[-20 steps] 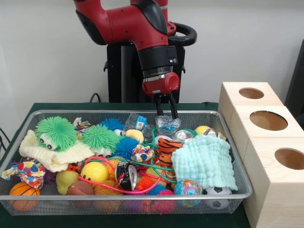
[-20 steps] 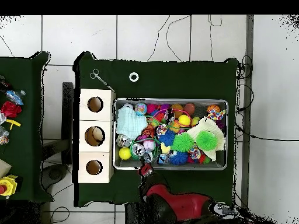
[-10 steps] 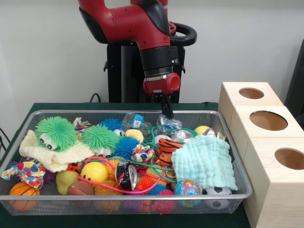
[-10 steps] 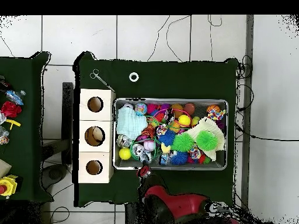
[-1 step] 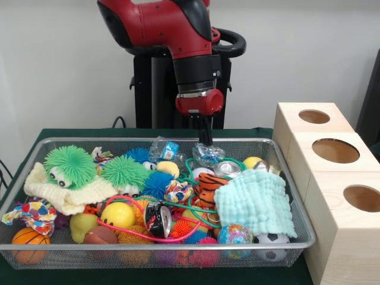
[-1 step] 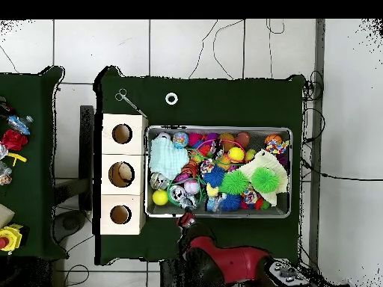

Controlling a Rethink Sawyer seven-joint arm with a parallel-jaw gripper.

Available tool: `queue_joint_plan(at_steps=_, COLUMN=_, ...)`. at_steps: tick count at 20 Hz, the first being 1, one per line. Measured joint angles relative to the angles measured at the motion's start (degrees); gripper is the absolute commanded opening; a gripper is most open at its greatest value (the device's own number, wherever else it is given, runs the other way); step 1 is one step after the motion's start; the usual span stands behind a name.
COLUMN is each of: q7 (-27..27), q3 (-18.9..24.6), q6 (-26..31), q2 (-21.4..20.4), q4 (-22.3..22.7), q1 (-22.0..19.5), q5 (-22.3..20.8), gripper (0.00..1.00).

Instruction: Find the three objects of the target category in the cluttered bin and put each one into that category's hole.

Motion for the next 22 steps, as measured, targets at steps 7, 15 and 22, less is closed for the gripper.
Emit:
queue_joint_plan(at_steps=7, q7=0.00, q3=-0.02, q6=15.17, q2=-9.96, q4=0.19, q1=1.27, q5=4.24, gripper=0.00)
queue_joint_plan(at_steps=15, q7=0.00, q3=-0.04, q6=19.20, q2=-17.16, q4=0.24, q1=2.57, q5=7.21, gripper=0.00)
queue_joint_plan(at_steps=22, q7=0.00, q3=-0.02, q6=19.21, q2=-19.22, q4=0.17, q1=4.57, q5=9.71, gripper=0.00)
